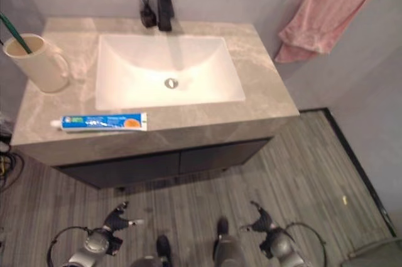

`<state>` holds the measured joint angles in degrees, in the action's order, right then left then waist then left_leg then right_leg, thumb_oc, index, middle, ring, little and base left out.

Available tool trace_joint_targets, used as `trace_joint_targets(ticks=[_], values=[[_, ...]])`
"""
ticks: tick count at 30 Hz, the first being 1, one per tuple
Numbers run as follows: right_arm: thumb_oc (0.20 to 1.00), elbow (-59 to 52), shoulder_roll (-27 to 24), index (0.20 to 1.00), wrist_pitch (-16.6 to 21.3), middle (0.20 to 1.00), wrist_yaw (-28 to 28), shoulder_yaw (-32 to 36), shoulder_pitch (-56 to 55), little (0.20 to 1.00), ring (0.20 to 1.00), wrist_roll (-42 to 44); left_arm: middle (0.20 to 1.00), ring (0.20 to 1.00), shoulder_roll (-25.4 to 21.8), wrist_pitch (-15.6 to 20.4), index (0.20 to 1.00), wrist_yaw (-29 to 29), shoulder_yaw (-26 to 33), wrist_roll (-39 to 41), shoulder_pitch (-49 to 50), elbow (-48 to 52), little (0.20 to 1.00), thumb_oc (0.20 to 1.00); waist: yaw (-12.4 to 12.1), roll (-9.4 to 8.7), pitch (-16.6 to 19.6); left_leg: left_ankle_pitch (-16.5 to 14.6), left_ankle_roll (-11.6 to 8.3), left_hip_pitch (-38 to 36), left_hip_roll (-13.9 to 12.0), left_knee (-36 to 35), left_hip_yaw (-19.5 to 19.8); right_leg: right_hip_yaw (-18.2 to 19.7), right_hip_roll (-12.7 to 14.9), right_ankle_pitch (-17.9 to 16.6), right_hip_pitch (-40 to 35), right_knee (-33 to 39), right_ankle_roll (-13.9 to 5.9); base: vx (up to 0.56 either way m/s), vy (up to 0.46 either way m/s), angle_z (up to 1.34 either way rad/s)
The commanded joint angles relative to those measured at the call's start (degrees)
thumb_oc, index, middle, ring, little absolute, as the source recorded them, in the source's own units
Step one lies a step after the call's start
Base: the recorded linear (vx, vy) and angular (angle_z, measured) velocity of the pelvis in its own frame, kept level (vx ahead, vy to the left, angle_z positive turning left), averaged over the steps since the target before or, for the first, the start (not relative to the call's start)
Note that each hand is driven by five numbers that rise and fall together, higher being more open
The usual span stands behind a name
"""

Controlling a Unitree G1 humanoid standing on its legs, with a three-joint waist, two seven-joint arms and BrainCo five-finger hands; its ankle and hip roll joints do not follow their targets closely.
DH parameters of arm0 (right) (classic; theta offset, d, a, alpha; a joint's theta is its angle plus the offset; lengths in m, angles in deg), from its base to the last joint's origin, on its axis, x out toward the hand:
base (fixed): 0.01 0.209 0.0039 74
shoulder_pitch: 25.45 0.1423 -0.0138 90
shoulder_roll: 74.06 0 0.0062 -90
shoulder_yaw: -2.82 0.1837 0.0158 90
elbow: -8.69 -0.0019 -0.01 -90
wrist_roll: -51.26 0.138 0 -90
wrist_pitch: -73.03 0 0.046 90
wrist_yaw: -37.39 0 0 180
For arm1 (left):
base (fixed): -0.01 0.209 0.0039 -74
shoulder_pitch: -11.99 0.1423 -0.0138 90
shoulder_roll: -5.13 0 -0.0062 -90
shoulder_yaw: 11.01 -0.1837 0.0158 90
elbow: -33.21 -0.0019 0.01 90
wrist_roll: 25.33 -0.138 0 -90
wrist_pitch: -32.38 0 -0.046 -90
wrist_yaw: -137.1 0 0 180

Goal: Put brush and paste in cup on sink, flatten towel.

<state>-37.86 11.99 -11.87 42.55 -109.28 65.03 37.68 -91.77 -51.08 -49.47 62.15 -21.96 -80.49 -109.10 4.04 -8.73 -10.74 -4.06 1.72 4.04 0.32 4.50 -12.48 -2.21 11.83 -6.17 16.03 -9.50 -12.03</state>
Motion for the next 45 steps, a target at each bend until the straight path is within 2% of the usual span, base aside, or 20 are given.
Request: trace_joint_targets(ticks=[1,4,8,14,16,18,21,26,29,32,35,36,38,40,41,42,45], values=[[1.000,0.0,-4.9,1.000,1.2,1.000,0.9,-0.2,1.8,1.000,1.000,-0.4,1.000,1.000,0.4,1.9,1.000,-1.3,1.0,-0.3,-1.5,1.7,1.000,1.000,0.6,0.87,0.2,0.0,-3.99,-1.3,-6.1,4.7,4.1,-3.5,-2.0,-7.5,-3.3,5.3,1.36,0.14,-0.181,0.53],[1.000,0.7,-5.8,1.000,1.0,1.000,1.3,0.3,1.5,1.000,1.000,-1.1,1.000,1.000,0.9,2.1,1.000,-0.6,0.6,0.1,-1.2,2.3,1.000,1.000,0.8,1.69,1.5,0.7,-4.76,-2.2,-7.0,2.8,4.8,-4.6,-2.5,-6.1,-4.6,5.8,1.81,0.14,-0.129,0.28],[1.000,1.2,-6.0,1.000,1.0,1.000,1.5,1.4,1.3,1.000,1.000,-0.6,1.000,1.000,0.9,2.1,1.000,-0.5,0.3,-0.7,-0.4,3.5,1.000,1.000,0.7,2.38,2.3,1.6,-5.26,-3.7,-7.0,0.9,4.5,-5.2,-2.4,-6.2,-5.6,6.6,1.79,0.09,-0.018,-0.01],[1.000,1.9,-5.9,1.000,0.9,1.000,1.2,1.9,0.9,1.000,1.000,-1.1,1.000,1.000,-1.9,2.3,1.000,0.6,-0.7,-4.9,2.3,10.1,1.000,1.000,0.2,3.68,3.2,2.3,-5.38,-5.7,-6.3,-1.6,4.8,-5.5,-1.7,-6.9,-7.3,7.5,1.45,0.04,0.020,-0.01],[1.000,1.7,-6.3,1.000,1.0,1.000,0.3,2.3,0.8,1.000,1.000,-1.8,1.000,1.000,-7.5,2.7,1.000,4.8,-3.0,-10.9,5.8,22.0,1.000,1.000,0.0,4.97,3.6,2.9,-5.43,-6.8,-5.8,-4.0,4.8,-5.9,-1.0,-7.9,-8.2,8.7,0.81,0.03,0.065,0.05],[1.000,1.9,-6.5,1.000,1.0,1.000,-0.1,2.3,0.8,1.000,1.000,-1.9,1.000,1.000,-9.0,3.0,1.000,6.5,-3.2,-11.1,6.8,25.5,1.000,1.000,0.0,5.18,3.8,2.9,-5.44,-7.1,-5.7,-4.3,4.8,-5.9,-0.9,-8.1,-8.4,8.9,0.72,0.01,0.039,0.09],[1.000,2.7,-6.8,1.000,0.9,1.000,-1.8,2.1,1.2,1.000,1.000,-2.8,1.000,1.000,-15.9,3.8,1.000,12.0,-2.5,-11.0,9.5,40.3,1.000,1.000,0.1,5.95,4.4,2.5,-5.34,-8.3,-5.3,-5.3,4.6,-5.7,-0.4,-8.8,-9.2,9.9,0.19,0.03,0.054,0.06],[1.000,4.8,-5.3,1.000,0.3,1.000,-2.6,1.1,2.3,1.000,1.000,-3.2,1.000,1.000,-19.5,4.7,1.000,12.8,-0.5,-11.1,7.9,51.4,1.000,1.000,0.1,6.04,5.0,2.4,-5.40,-9.3,-5.0,-6.9,4.2,-5.3,-0.2,-9.9,-9.6,11.5,-0.34,0.00,0.013,0.00],[1.000,7.6,-3.2,1.000,0.3,1.000,-2.4,0.0,3.1,1.000,1.000,-3.4,1.000,1.000,-23.1,6.9,1.000,11.1,3.3,-7.8,5.8,63.1,1.000,1.000,-0.3,5.91,5.8,3.0,-5.93,-10.0,-5.1,-9.3,3.3,-5.1,-0.3,-10.8,-9.8,14.2,-0.74,-0.01,0.002,-0.08],[1.000,7.7,-2.7,1.000,0.4,1.000,-2.5,-0.5,2.7,1.000,1.000,-3.6,1.000,1.000,-24.5,7.9,1.000,9.1,5.4,-7.4,4.6,67.1,1.000,1.000,-0.4,5.74,6.3,3.0,-6.34,-10.0,-5.5,-9.5,2.9,-5.1,-0.5,-10.5,-9.6,14.5,-0.73,0.00,-0.003,-0.01],[1.000,8.9,-1.4,1.000,-0.1,1.000,-2.4,1.3,0.4,1.000,1.000,-0.5,1.000,1.000,-26.5,8.3,1.000,4.2,11.8,-8.5,3.5,70.4,1.000,1.000,-0.7,5.73,6.7,3.4,-7.07,-10.1,-6.3,-9.5,3.3,-5.7,-0.8,-9.7,-10.3,14.5,-0.48,0.02,-0.039,-0.04],[1.000,9.0,-1.4,1.000,-0.1,1.000,-2.4,1.3,0.5,1.000,1.000,-0.4,1.000,1.000,-26.5,8.2,1.000,4.2,11.9,-8.5,3.7,70.6,1.000,1.000,-0.6,5.69,6.7,3.4,-7.09,-10.1,-6.3,-9.5,3.3,-5.7,-0.8,-9.6,-10.3,14.5,-0.46,0.02,-0.032,-0.01],[1.000,9.6,-0.9,1.000,-0.2,1.000,-2.5,2.7,-0.7,1.000,1.000,1.1,1.000,1.000,-28.7,7.7,1.000,1.3,16.8,-13.7,4.8,70.3,1.000,1.000,-0.8,5.87,6.9,3.4,-7.24,-10.0,-6.5,-9.5,3.6,-6.1,-0.9,-9.1,-10.6,14.5,-0.35,0.01,-0.010,0.02],[1.000,10.6,-0.6,1.000,-0.3,1.000,-2.3,2.9,-1.2,1.000,1.000,1.2,1.000,1.000,-29.4,7.7,1.000,-0.6,20.2,-14.9,6.8,68.8,1.000,1.000,-0.8,6.02,7.0,3.4,-7.40,-10.1,-6.7,-9.5,3.5,-6.3,-1.0,-8.7,-10.8,14.5,-0.26,0.02,-0.014,0.06],[1.000,10.0,-1.1,1.000,-0.2,1.000,-2.7,3.3,-2.1,1.000,1.000,1.2,1.000,1.000,-31.5,7.1,1.000,-1.6,23.5,-17.4,8.5,65.2,1.000,1.000,-0.8,6.20,7.2,3.3,-7.58,-10.2,-6.9,-9.5,3.2,-6.1,-1.2,-8.3,-10.8,14.5,-0.17,0.01,-0.009,0.05],[1.000,10.0,-1.1,1.000,-0.2,1.000,-2.7,3.3,-2.2,1.000,1.000,1.2,1.000,1.000,-31.5,7.1,1.000,-1.6,23.6,-17.4,8.5,65.2,1.000,1.000,-0.8,6.20,7.2,3.3,-7.58,-10.2,-6.9,-9.5,3.2,-6.1,-1.2,-8.3,-10.8,14.5,-0.17,0.00,0.000,0.00],[1.000,9.9,-2.3,1.000,-0.2,1.000,-3.3,4.0,-3.2,1.000,1.000,0.1,1.000,1.000,-33.7,6.3,1.000,-2.2,28.8,-17.0,11.7,59.5,1.000,1.000,-1.1,6.61,7.2,3.6,-7.85,-10.1,-7.2,-9.5,2.5,-5.9,-1.4,-8.5,-10.5,14.5,-0.14,0.00,0.000,-0.02]])
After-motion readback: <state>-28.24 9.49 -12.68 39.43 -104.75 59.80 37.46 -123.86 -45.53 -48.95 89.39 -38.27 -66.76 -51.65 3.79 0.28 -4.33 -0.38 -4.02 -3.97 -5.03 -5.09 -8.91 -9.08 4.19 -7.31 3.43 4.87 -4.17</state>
